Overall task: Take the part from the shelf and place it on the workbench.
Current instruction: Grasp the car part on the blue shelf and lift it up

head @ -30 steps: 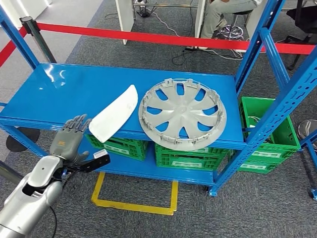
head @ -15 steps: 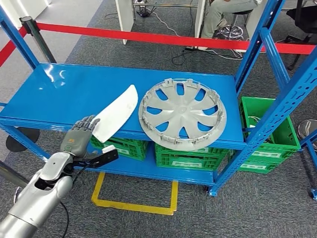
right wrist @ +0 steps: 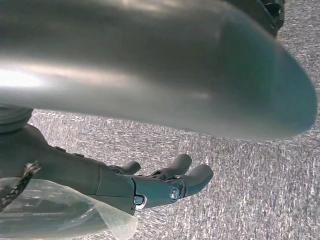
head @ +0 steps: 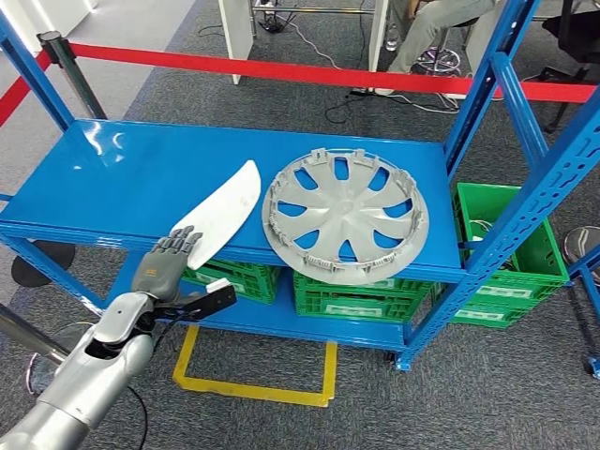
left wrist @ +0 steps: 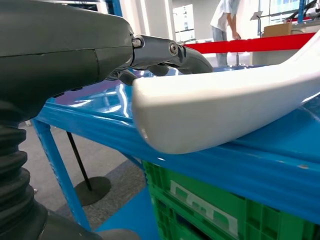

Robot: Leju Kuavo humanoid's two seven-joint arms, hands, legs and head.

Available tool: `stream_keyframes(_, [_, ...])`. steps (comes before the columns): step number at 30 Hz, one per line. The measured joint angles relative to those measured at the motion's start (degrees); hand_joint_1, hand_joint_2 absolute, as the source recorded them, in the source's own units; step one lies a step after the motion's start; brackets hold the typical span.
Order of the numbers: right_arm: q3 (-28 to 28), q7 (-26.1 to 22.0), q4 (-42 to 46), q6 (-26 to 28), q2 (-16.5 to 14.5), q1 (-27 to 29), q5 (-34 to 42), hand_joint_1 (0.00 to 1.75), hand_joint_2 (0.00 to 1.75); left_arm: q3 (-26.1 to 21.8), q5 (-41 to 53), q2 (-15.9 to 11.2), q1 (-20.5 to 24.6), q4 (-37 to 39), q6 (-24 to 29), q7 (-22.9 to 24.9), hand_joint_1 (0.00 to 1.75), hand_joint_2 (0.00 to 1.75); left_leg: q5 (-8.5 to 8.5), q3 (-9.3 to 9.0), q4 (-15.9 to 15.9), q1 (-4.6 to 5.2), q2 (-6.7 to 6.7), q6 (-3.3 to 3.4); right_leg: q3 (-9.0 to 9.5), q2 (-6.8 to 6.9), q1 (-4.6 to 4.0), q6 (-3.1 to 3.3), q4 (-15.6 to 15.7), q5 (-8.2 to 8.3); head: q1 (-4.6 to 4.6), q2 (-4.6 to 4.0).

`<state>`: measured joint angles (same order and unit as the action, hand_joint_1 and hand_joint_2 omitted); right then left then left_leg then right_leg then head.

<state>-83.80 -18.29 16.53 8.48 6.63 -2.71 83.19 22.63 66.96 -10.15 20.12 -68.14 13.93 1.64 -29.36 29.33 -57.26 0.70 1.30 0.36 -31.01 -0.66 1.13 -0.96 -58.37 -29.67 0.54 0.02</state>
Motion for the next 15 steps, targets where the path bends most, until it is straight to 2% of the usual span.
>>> stream_keyframes(15, [-0.13,-1.14,-5.49,-2.86,-2.85,-0.2,-0.86,0.0,0.0,2.03,2.26,0.81,3.08,2.89,1.24,-0.33,0.0,1.75,0.0,0.0,0.0,0.0,0.0,0.0,0.01,0.0,0.0,0.0,0.0,0.0,0.0,0.0])
